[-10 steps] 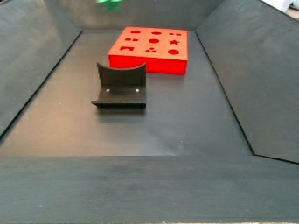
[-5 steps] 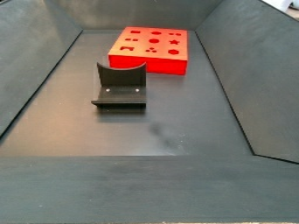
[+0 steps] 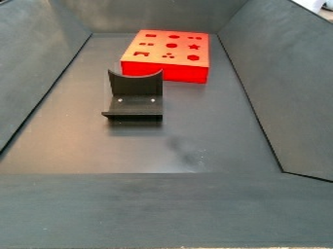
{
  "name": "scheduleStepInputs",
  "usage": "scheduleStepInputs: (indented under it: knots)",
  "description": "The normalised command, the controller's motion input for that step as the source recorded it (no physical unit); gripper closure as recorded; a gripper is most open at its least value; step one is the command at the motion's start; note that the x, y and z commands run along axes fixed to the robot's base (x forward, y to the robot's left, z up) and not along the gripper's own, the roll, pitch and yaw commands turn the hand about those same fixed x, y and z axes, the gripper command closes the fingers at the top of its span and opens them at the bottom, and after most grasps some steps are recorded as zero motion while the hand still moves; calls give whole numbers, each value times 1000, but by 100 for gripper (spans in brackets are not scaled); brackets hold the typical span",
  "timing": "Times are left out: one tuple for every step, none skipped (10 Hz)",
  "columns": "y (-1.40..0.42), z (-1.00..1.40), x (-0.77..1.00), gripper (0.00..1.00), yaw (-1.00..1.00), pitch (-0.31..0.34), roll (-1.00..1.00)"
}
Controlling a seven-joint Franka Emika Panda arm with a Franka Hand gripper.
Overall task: Pick up the star object. Move up. Place the star object on the fixture. Regrasp the star object. Move to above the board. Insert the star object.
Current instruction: Move to above the board, then insert the star object.
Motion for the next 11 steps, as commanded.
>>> scheduleStepInputs:
  knots:
    - [10, 6, -78, 100, -60, -49, -803]
    - [17, 7, -68, 100, -40, -45, -587]
    - [17, 3, -58, 100, -24, -43, -457]
    - [18, 2, -40, 100, -17, -31, -228]
    - [0, -89, 0, 100, 0, 0, 0]
    - [-217, -3, -89, 100, 23, -67, 47]
    - [0, -46, 0, 100, 0, -36, -70]
    - [0, 0, 0, 100, 0, 0, -19]
    - [0, 0, 34, 100, 0, 0, 0]
    - [0, -263, 180, 100, -51, 0, -79]
    - [0, -329, 94, 100, -531, -201, -364]
